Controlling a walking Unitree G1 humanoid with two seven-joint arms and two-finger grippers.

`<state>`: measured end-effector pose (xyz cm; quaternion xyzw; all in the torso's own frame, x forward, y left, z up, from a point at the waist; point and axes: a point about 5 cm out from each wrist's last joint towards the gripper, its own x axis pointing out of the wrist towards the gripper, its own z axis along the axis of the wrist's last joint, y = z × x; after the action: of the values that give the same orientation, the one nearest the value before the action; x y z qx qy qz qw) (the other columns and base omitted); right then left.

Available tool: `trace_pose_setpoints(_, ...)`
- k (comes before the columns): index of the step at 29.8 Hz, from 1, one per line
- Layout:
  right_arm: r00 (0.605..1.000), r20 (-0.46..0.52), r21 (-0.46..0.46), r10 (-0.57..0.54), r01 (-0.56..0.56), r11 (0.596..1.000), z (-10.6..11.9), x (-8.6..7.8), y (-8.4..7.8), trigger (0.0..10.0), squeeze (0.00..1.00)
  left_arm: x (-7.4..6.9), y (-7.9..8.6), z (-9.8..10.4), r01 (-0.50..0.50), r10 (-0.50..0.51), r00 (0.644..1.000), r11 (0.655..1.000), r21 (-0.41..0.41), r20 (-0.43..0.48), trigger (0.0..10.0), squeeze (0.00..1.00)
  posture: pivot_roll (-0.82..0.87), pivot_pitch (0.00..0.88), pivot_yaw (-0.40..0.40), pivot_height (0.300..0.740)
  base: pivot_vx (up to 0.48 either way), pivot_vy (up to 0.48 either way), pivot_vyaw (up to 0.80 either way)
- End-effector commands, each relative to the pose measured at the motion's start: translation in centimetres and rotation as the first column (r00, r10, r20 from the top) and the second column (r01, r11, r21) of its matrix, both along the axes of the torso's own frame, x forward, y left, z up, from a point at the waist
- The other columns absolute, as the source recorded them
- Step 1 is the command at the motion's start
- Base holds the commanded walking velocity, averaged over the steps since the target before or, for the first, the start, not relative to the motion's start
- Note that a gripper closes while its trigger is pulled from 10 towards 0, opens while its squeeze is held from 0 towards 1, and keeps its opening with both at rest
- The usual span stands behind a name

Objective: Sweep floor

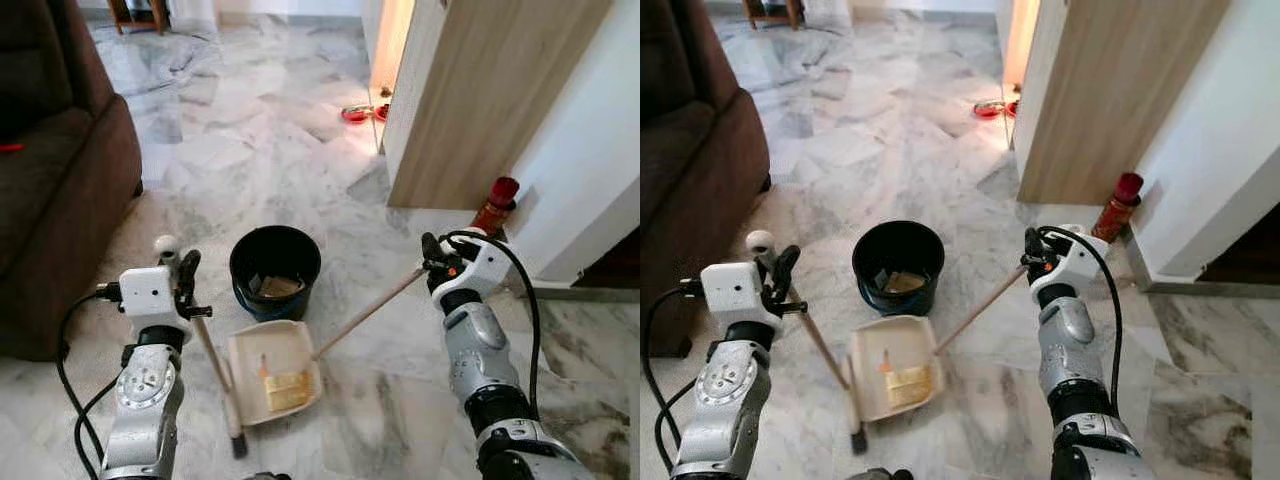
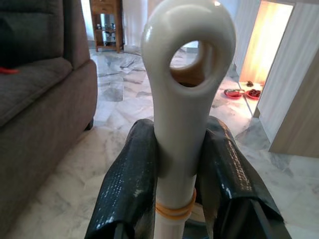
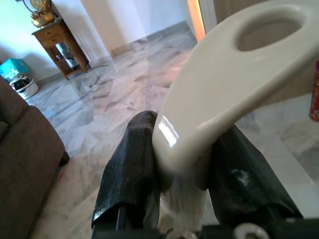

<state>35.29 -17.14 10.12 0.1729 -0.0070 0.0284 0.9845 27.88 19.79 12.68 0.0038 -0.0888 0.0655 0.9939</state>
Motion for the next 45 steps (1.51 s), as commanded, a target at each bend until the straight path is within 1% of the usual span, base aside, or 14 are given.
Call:
trace_pose_setpoints(1,0.999,0.045,0.015,-0.024,0.023,1.000,0.9,0.2,-0.5,10.0,0.00,0.1,-0.5,0.7,0.021,-0.021,0.999,1.000,0.007,0.035,10.0,0.00,0.03,0.105,-0.032,0.740,0.000,0.000,0.00)
trace_pose_setpoints(8,0.999,0.045,0.009,-0.013,0.013,1.000,0.8,0.2,-0.1,10.0,0.00,0.1,-0.6,0.6,0.027,-0.028,0.999,0.999,0.021,0.032,10.0,0.00,0.03,0.105,-0.032,0.740,0.000,0.000,0.00)
trace_pose_setpoints(19,0.999,0.048,0.006,-0.015,0.015,1.000,0.9,0.2,-0.2,10.0,0.00,0.1,-0.7,0.6,0.035,-0.036,0.999,0.999,0.020,0.035,10.0,0.00,0.03,0.102,-0.033,0.740,0.000,0.000,0.00)
trace_pose_setpoints(23,0.999,0.053,0.004,-0.007,0.007,1.000,1.0,0.3,0.1,10.0,0.00,0.1,-0.7,0.6,0.027,-0.028,0.999,0.999,0.023,0.031,10.0,0.00,0.03,0.105,-0.035,0.740,0.000,0.000,0.00)
trace_pose_setpoints(28,0.997,0.080,0.007,-0.004,0.003,1.000,1.6,0.4,0.3,10.0,0.00,0.1,-0.6,0.6,0.025,-0.026,0.999,0.999,0.024,0.030,10.0,0.00,0.03,0.105,-0.035,0.740,0.000,0.000,0.00)
trace_pose_setpoints(32,0.992,0.129,-0.012,0.011,-0.010,1.000,2.8,0.8,0.6,10.0,0.00,0.1,-0.7,0.5,0.025,-0.025,0.999,0.999,0.026,0.029,10.0,0.00,0.03,0.105,-0.036,0.740,0.000,0.000,0.00)
trace_pose_setpoints(35,0.986,0.157,-0.027,0.058,-0.054,0.998,3.4,0.8,0.7,10.0,0.00,0.1,-0.7,0.5,0.024,-0.025,0.999,0.999,0.026,0.028,10.0,0.00,0.03,0.105,-0.036,0.740,0.000,0.000,0.00)
trace_pose_setpoints(37,0.979,0.175,-0.061,0.101,-0.092,0.994,3.6,0.8,0.8,10.0,0.00,0.1,-0.6,0.5,0.024,-0.024,0.999,0.999,0.026,0.027,10.0,0.00,0.03,0.105,-0.036,0.740,0.000,0.000,0.00)
trace_pose_setpoints(38,0.975,0.181,-0.075,0.126,-0.114,0.991,3.8,0.8,0.7,10.0,0.00,0.1,-0.7,0.5,0.023,-0.024,0.999,0.999,0.026,0.028,10.0,0.00,0.03,0.105,-0.036,0.740,0.000,0.000,0.00)
trace_pose_setpoints(42,0.971,0.193,-0.088,0.142,-0.127,0.988,4.3,0.8,0.2,10.0,0.00,0.1,-0.6,0.5,0.023,-0.024,0.999,0.999,0.026,0.027,10.0,0.00,0.03,0.106,-0.037,0.740,0.000,0.000,0.00)
trace_pose_setpoints(45,0.957,0.210,-0.109,0.198,-0.178,0.978,4.8,0.7,-0.1,10.0,0.00,0.1,-0.6,0.5,0.022,-0.022,0.999,0.999,0.027,0.027,10.0,0.00,0.04,0.106,-0.036,0.740,0.000,0.000,0.00)
